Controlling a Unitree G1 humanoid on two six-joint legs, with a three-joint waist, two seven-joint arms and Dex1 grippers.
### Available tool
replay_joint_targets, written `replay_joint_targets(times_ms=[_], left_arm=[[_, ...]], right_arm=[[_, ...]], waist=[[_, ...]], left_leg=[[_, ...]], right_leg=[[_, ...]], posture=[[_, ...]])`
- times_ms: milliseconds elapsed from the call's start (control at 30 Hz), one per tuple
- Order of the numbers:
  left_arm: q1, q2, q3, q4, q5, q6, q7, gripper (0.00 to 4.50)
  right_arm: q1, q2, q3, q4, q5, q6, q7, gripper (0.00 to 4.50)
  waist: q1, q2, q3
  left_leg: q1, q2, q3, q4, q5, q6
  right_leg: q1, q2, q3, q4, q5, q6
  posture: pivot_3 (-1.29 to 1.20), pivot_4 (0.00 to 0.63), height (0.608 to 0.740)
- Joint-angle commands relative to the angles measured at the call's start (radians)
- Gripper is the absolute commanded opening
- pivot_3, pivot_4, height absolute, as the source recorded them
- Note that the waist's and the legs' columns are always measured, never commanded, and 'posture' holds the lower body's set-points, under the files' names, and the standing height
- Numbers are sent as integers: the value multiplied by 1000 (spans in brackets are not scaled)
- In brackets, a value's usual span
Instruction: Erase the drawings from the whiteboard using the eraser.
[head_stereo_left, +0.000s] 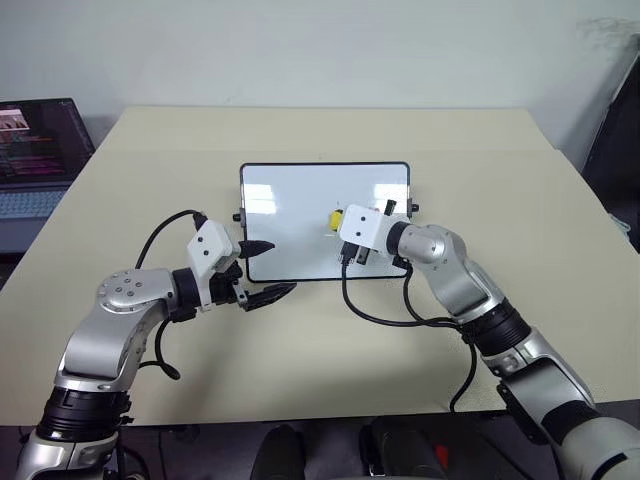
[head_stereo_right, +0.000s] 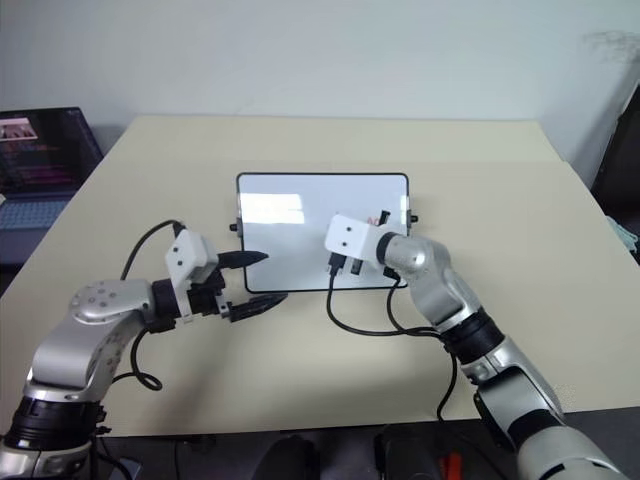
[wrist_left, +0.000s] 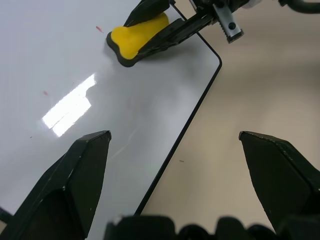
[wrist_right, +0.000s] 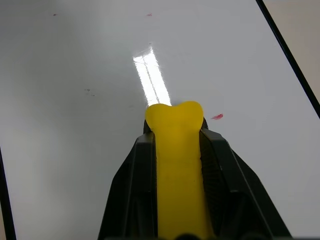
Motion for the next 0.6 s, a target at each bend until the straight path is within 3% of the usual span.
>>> replay_joint_targets(times_ms=[33, 467, 600], left_arm=[[-10, 0, 8, -29, -11, -8, 5, 4500], [1, -1, 13, -41, -15, -3, 18, 4500], [3, -3, 11, -43, -18, -3, 21, 4500]], right_arm=[[-55, 9, -44, 72, -28, -14, -84, 851], [5, -45, -1, 28, -7, 55, 82, 850], [-17, -27, -33, 32, -22, 29, 18, 850]], waist=[[-5, 0, 0], [0, 0, 0], [1, 0, 0]], left_leg=[[0, 0, 0, 0, 0, 0], [-1, 0, 0, 0, 1, 0], [0, 0, -1, 0, 1, 0]], right_leg=[[0, 0, 0, 0, 0, -1], [0, 0, 0, -1, 1, -1], [0, 0, 0, -1, 1, -1]], posture=[[0, 150, 740], [0, 150, 740], [0, 150, 740]])
